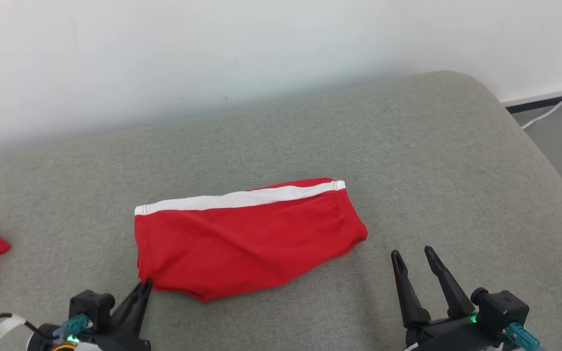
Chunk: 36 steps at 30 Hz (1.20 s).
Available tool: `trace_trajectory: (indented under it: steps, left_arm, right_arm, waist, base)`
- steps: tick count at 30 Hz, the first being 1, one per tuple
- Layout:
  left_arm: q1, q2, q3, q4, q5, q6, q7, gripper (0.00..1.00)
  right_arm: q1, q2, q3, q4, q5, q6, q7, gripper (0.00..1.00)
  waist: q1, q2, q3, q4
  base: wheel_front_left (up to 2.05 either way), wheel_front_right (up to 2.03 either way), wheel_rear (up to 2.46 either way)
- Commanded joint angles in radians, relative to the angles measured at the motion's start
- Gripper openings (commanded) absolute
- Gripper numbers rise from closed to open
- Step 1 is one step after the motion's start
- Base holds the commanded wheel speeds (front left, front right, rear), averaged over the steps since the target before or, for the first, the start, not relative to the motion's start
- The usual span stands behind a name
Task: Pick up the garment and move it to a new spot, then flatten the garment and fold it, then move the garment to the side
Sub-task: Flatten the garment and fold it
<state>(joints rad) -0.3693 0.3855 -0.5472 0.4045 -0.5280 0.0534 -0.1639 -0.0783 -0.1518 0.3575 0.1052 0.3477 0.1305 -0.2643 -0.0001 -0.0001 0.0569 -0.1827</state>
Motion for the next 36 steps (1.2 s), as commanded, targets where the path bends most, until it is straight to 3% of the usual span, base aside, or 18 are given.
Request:
trace_trajectory:
  steps: [1,5,6,7,8,20,29,36]
  left_arm:
    - [0.028,0.009,0.002,-0.010,-0.015,0.010,0.004,0.00]
    - [0.055,-0.002,0.003,-0.019,-0.023,0.020,-0.005,0.00]
    - [0.057,-0.002,0.004,-0.018,-0.019,0.027,-0.012,0.04]
    - [0.058,-0.004,0.007,-0.019,-0.014,0.032,-0.024,0.38]
    - [0.062,-0.008,0.008,-0.020,-0.009,0.039,-0.034,1.00]
    - [0.102,-0.033,0.067,-0.093,0.068,0.136,-0.099,1.00]
    - [0.221,-0.058,0.186,-0.257,0.196,0.233,-0.101,1.00]
    - [0.308,-0.078,0.268,-0.330,0.240,0.257,-0.102,1.00]
  right_arm:
    - [0.011,-0.007,-0.002,0.000,-0.002,0.000,-0.003,1.00]
    - [0.012,-0.011,0.003,0.009,-0.002,0.001,-0.003,1.00]
    - [0.011,-0.011,0.005,0.010,-0.003,0.000,-0.003,1.00]
    - [0.010,-0.011,0.005,0.011,-0.004,0.000,-0.003,1.00]
    - [0.011,-0.012,0.006,0.012,-0.004,0.000,-0.003,1.00]
    - [0.011,-0.020,-0.020,0.021,0.002,0.000,-0.003,1.00]
    - [0.034,-0.006,-0.082,0.019,-0.022,0.000,-0.003,1.00]
    - [0.053,-0.004,-0.131,0.024,-0.041,0.000,-0.003,1.00]
  waist:
    - [0.0001,0.0001,-0.009,0.025]
    - [0.0001,0.0001,-0.008,0.042]
    - [0.0001,0.0001,-0.008,0.045]
    - [0.0001,0.0001,-0.008,0.048]
    - [0.0001,0.0001,-0.010,0.051]
    - [0.0001,0.0001,-0.027,0.090]
    - [0.0001,0.0001,-0.054,0.130]
    - [0.0001,0.0001,-0.070,0.153]
  base:
    - [0.00,0.00,0.00]
    - [0.00,0.00,0.00]
    - [0.00,0.00,0.00]
    - [0.00,0.00,0.00]
    - [0.00,0.00,0.00]
    - [0.00,0.00,0.00]
    - [0.00,0.00,0.00]
    - [0.00,0.00,0.00]
